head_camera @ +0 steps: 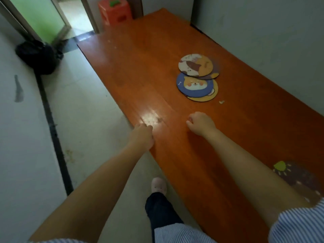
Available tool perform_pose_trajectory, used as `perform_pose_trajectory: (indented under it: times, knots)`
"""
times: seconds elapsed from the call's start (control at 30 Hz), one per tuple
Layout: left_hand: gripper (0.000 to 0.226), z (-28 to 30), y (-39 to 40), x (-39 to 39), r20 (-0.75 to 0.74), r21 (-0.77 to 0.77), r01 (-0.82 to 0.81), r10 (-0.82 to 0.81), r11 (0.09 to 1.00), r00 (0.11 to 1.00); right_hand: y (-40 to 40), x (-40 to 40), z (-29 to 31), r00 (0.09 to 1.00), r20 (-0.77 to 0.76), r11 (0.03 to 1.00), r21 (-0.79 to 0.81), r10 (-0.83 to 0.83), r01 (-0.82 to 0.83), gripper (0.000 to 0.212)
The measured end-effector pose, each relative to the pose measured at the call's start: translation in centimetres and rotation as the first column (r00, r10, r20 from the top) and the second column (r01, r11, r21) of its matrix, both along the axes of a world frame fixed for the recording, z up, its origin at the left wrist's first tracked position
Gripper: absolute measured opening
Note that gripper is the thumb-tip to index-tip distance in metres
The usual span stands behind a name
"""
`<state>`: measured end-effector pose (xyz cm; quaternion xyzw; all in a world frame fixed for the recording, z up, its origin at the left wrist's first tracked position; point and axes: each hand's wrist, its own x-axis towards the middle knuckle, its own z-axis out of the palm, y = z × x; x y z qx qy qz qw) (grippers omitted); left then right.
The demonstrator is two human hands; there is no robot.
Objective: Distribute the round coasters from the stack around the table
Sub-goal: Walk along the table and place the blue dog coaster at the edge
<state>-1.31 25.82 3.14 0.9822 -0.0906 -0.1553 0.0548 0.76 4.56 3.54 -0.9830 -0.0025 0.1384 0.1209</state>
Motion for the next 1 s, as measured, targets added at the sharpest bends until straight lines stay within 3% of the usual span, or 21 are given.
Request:
perform_pose_trajectory:
  times: [0.2,0.23,0.3,0.37,0.63,1.0]
  knots:
    - [0.033,-1.1,1.0,4.3,0.027,-0.038,0.079,-0.078,0.996,0.997,0.1,4.5,-0.6,0.981,0.135,0.99,0.012,-0.139,0.139,0.038]
    - [0.037,-1.5,1.3,3.8,0.035,-0.064,0.083,-0.08,0.995,0.996,0.2,4.1,-0.8,0.983,0.124,0.991,0.011,-0.133,0.133,0.041]
    - [0.046,-3.6,2.5,12.7,-0.007,-0.073,0.215,-0.216,0.974,0.976,0.8,10.7,-2.8,0.939,0.029,0.939,0.058,-0.342,0.34,0.048]
    - [0.054,-4.2,2.7,12.9,-0.007,-0.061,0.236,-0.237,0.97,0.971,0.8,10.8,-2.5,0.948,0.029,0.949,0.02,-0.316,0.316,0.051]
    - [0.06,-6.5,3.8,14.7,0.044,-0.087,0.438,-0.436,0.895,0.899,1.1,12.4,-2.1,0.971,0.019,0.957,-0.168,-0.237,0.237,0.018]
    - [0.058,-6.9,3.8,14.5,0.081,-0.139,0.459,-0.452,0.878,0.888,2.6,14.2,-1.9,0.891,-0.004,0.877,-0.179,-0.453,0.445,0.015]
